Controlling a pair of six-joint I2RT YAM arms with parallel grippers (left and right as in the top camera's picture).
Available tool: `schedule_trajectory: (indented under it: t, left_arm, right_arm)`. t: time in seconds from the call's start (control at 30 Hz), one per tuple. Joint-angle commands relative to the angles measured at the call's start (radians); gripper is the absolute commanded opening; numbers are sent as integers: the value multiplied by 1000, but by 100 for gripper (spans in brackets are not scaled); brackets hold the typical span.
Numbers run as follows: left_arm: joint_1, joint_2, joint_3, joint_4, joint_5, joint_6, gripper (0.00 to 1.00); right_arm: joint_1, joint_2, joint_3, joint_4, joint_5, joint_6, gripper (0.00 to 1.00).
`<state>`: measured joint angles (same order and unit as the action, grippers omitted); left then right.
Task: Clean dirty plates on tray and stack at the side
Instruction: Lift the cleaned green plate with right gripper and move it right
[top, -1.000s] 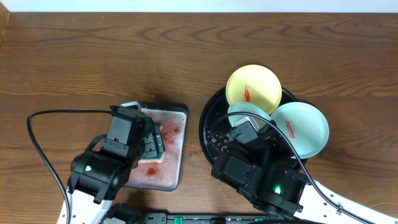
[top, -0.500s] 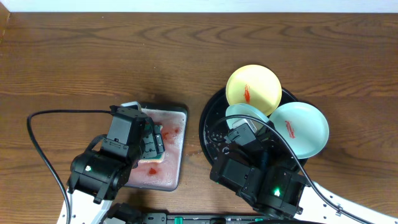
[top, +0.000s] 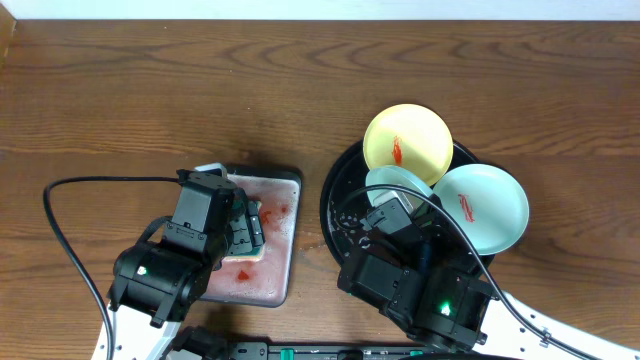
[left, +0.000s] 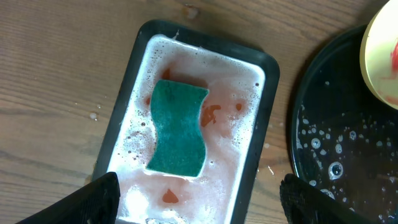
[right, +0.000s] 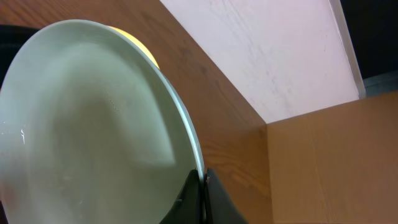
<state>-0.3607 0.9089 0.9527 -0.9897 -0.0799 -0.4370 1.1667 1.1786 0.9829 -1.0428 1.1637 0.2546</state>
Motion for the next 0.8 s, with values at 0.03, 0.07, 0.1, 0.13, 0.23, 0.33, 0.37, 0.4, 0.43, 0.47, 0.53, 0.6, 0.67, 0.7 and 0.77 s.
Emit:
schedule_trajectory:
  t: [0.03,0.07,0.1,0.13,0.23,0.33,0.37,0.4,0.43,0.47,0.53,0.6,0.67,0.7,0.77]
  left_arm:
    - [5,0,16,-3,2,10,83]
    - [5,0,16,-3,2,10,83]
    - [5,0,16,-3,2,11,83]
    - [5,0,16,-3,2,10,83]
    - [5,0,16,-3,2,11,83]
    - [5,0,16,-3,2,10,83]
    - [5,0,16,-3,2,10,83]
    - [5,0,16,-3,2,11,83]
    - [5,0,16,-3,2,10,83]
    - [5,0,16,-3,2,10,83]
    - [5,0,16,-3,2,10,83]
    - [5,0,16,-3,2,10,83]
    - [5,0,16,-3,2,11,83]
    - [5,0,16,-3,2,10,83]
    - [5,0,16,-3,2,10,83]
  right_arm:
    - [3,-13,25,3,43,13,1]
    - [2,-13,25,3,43,31,1]
    - [-3,-13,25,3,41,48,1]
    - [-10,-13,25,3,37,64,1]
    - [-59,-13,25,4,19,125,1]
    - [-145,-13,25,13,-48,133,1]
    - [-174,-14,25,11,-67,135,1]
    - [-192,-13,25,35,-115,137,1]
    - [-203,-13,25,79,-214,65,1]
    - [-207,-13,25,94,-256,-18,1]
    - [-225,-15,25,82,-117,-13,1]
    - [-223,-18,26,112,-188,-8,1]
    - [-209,-16,25,113,-206,-110,1]
    - [-210,-15,25,106,-148,-91,1]
    - [-211,-15,26,124,-130,-45,1]
